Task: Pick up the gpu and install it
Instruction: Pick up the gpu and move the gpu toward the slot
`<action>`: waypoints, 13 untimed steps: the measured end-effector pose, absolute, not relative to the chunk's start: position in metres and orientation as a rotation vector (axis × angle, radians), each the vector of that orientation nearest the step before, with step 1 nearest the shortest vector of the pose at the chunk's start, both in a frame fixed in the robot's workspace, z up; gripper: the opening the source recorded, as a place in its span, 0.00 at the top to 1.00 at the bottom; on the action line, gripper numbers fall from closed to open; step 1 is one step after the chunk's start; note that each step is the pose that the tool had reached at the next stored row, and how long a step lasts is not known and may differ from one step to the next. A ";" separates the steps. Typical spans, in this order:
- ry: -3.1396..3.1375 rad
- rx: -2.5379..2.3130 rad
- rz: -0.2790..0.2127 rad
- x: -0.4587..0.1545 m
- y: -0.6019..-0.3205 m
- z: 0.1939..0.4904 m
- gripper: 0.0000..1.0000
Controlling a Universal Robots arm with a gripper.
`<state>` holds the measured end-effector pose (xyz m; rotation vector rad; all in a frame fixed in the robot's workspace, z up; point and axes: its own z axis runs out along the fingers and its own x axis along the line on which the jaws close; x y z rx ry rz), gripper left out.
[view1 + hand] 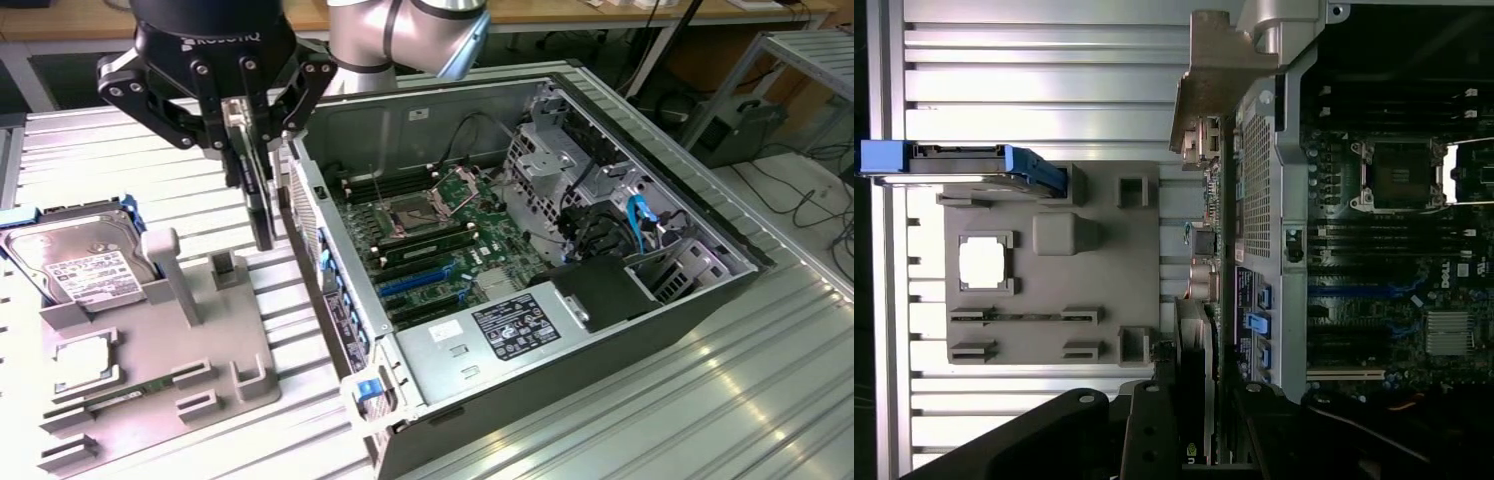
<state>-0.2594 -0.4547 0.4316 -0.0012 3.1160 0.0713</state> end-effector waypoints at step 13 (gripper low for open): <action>3.116 -0.001 0.071 -0.247 -0.455 0.432 0.73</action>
